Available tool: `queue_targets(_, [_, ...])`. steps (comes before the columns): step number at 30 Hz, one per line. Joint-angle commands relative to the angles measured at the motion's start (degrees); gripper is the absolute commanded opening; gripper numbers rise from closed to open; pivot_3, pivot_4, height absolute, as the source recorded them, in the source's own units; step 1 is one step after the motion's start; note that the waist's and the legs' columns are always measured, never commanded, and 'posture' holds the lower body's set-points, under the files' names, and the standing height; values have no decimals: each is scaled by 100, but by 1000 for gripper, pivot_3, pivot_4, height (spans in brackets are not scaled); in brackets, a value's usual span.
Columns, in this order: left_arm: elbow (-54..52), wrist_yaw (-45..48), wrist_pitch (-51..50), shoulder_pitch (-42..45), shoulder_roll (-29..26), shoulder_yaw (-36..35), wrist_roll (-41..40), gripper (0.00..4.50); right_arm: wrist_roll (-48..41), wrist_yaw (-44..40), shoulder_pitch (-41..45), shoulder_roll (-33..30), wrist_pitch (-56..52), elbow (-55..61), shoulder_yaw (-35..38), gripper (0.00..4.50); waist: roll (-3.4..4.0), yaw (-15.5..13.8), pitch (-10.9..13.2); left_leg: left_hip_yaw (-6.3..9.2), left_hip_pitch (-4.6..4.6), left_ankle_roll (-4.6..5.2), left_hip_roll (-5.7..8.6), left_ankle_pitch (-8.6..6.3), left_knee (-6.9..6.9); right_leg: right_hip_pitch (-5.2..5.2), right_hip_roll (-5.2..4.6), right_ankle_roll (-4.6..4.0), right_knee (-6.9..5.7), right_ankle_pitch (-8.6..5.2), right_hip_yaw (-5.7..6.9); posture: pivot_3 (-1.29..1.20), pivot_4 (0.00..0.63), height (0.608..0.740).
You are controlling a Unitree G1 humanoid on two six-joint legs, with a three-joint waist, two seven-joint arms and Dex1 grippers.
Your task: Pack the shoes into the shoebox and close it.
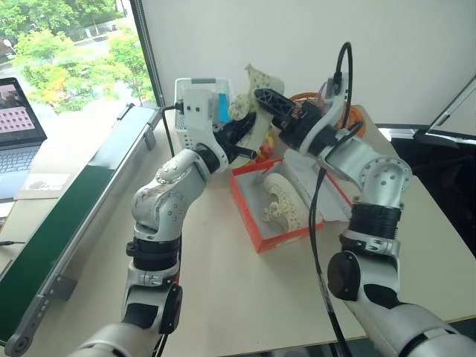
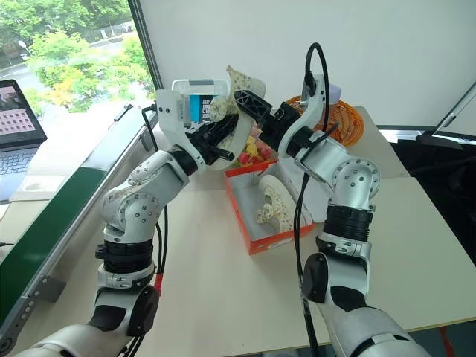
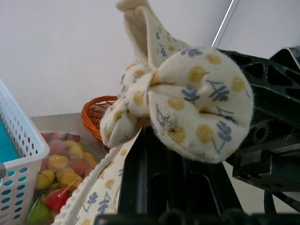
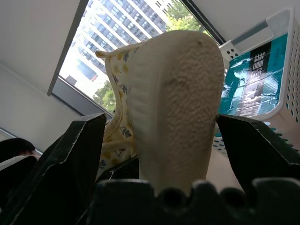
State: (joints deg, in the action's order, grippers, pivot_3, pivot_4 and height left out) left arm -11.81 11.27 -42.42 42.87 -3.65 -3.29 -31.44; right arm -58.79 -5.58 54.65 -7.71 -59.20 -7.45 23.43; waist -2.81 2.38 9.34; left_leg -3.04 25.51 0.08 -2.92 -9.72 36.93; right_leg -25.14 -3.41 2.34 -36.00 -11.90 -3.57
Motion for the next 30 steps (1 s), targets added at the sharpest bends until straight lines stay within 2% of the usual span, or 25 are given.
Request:
queue_targets(1, [-367,30,114,231,8,19,-59,0,-132,-66,64,15,127,105,18,3398,0,1,0,0,0,0,0,0,0,0,0,0,0,0,0,0,150,740])
queue_targets(7, [-431,10,4,111,-109,-40,-94,0,-40,-18,136,-25,300,15,55,1462,1,2,1,1,0,0,0,0,0,0,0,0,-1,0,0,0,150,740])
queue_targets(9, [-408,48,-29,44,-167,-109,-163,0,32,-46,160,-64,383,-28,25,1021,1,2,1,1,0,0,0,0,0,0,0,1,0,0,0,0,150,740])
queue_targets(10, [-402,189,-72,-10,-240,-147,-273,805,102,-73,175,-93,434,-64,-10,884,1,3,1,1,0,0,0,0,0,0,0,1,0,0,0,0,150,740])
queue_targets(15, [-381,631,-337,-80,-828,-215,-419,2643,360,-379,321,-319,573,-298,-147,698,4,7,3,0,0,0,0,0,0,-1,0,0,-1,0,0,0,150,740])
queue_targets(19, [-592,1679,-702,-321,-1932,-180,-708,4258,751,-942,512,-788,640,-482,-475,675,21,44,13,-1,0,0,0,0,-6,-5,1,0,0,-1,-2,0,150,740])
queue_targets(20, [-629,1849,-732,-387,-2166,-174,-724,4490,880,-1097,558,-936,634,-532,-597,674,32,43,20,-1,0,0,-1,0,-7,-7,2,-1,0,-2,-2,0,150,740])
queue_targets(24, [-633,2211,-716,-598,-2829,-280,-697,4500,1281,-1824,911,-1629,301,-794,-1135,672,45,26,32,-3,1,0,0,0,-10,-10,1,-2,2,-5,-2,0,150,740])
queue_targets(26, [-680,2407,-638,-838,-3107,-266,-629,4500,1569,-2615,1314,-2228,-65,-885,-1813,669,61,20,44,-3,1,0,0,0,-10,-9,0,-2,3,-5,-2,0,150,740])
queue_targets(28, [-696,2464,-577,-936,-3192,-209,-578,4500,1683,-3157,1530,-2519,-255,-987,-2169,669,66,12,50,-6,1,0,0,0,-11,-12,-1,-3,3,-7,-4,0,150,740])
queue_targets(30, [-751,2416,-512,-1008,-3130,-35,-465,4500,1913,-3821,1530,-2883,-400,-726,-2852,669,66,-8,50,-5,2,2,-1,-2,-16,-13,0,-5,5,-12,-2,0,150,740])
